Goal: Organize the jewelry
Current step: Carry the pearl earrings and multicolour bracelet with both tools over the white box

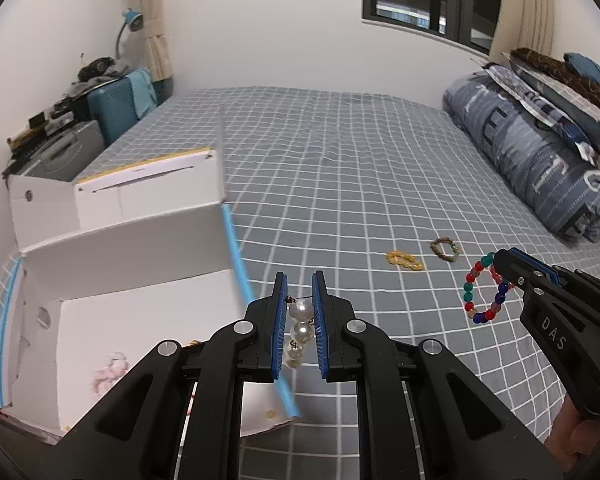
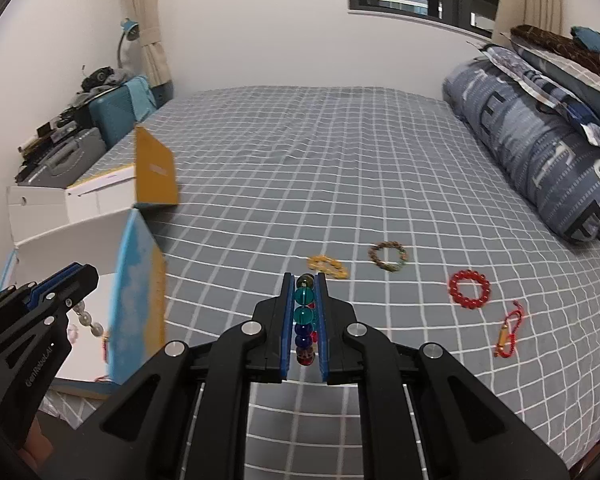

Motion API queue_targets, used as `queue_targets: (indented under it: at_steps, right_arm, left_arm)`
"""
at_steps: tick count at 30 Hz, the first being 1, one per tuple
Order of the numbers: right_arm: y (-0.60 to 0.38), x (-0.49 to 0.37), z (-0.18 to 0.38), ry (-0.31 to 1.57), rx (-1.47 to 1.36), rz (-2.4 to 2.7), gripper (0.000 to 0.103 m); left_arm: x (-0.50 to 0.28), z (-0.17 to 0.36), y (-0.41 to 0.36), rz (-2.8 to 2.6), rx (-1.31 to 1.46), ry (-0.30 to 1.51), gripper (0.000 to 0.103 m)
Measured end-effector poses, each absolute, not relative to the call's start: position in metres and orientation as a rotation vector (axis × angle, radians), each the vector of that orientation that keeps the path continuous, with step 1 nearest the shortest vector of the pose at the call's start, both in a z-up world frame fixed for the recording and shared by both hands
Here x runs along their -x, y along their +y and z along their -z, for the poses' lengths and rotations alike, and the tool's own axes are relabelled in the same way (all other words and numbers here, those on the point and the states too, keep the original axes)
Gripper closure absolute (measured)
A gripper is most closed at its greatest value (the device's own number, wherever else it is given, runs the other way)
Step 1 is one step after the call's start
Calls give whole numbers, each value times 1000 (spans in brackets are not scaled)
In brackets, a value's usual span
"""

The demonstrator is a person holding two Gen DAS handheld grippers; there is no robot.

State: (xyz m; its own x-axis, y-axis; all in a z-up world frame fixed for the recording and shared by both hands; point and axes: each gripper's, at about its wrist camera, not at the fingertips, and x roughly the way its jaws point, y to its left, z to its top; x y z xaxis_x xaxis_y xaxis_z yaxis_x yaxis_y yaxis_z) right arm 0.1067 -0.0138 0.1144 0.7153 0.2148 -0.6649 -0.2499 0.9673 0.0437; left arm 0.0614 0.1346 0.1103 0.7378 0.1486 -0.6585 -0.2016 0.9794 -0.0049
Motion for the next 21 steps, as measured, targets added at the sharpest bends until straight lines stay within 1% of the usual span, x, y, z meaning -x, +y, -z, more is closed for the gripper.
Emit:
queue_targets:
  at_steps: [21]
  right_arm:
    - [101,-74,-144,674,83,-436,94]
  left_arm:
    - [5,-133,243,-392,140,691,91]
